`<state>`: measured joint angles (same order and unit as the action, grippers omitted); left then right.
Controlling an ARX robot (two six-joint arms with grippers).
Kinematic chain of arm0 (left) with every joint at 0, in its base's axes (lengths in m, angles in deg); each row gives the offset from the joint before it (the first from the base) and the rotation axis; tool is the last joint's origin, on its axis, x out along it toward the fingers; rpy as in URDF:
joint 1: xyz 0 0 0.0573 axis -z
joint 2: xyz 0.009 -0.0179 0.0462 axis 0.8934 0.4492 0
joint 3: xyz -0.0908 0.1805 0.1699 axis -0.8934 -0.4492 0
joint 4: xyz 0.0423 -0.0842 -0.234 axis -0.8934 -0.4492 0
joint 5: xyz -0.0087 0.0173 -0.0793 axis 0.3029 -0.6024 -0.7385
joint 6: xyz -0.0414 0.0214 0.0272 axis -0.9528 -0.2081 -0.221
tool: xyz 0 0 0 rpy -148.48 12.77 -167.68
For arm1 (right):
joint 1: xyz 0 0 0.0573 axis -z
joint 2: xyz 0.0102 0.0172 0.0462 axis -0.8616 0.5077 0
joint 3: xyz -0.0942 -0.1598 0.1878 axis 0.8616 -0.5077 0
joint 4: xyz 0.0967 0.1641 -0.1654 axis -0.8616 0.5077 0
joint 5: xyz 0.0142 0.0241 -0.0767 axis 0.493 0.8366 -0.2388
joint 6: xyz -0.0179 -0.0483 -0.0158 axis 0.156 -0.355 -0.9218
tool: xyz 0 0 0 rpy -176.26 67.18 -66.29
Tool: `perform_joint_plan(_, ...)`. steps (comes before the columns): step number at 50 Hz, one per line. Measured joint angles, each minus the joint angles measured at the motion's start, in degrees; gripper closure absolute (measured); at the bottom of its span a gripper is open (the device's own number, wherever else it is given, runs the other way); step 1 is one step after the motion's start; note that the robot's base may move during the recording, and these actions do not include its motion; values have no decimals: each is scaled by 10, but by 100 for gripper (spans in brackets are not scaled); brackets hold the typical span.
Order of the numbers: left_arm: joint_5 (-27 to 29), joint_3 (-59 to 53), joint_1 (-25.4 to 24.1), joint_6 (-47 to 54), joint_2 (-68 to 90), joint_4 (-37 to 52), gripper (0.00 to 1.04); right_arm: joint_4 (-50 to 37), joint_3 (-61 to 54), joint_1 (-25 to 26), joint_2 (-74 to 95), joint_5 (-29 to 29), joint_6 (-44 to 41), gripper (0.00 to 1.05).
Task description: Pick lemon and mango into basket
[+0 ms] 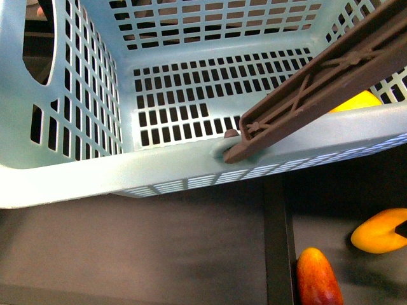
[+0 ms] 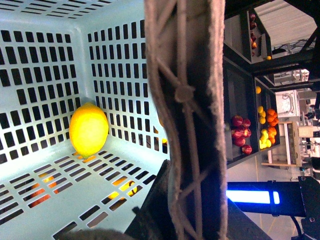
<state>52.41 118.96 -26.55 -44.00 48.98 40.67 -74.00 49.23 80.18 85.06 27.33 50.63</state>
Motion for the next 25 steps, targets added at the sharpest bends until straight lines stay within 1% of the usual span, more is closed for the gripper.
perform_joint_plan(7, 4, 0, 0, 0, 0, 0, 99, 11, 31, -17, 11, -3, 15, 9)
perform_joint_plan(13, 4, 0, 0, 0, 0, 0, 99, 25, 57, -33, 33, -16, 26, 9)
perform_joint_plan(25, 3, 0, 0, 0, 0, 0, 99, 33, 65, -40, 54, -25, 28, 9)
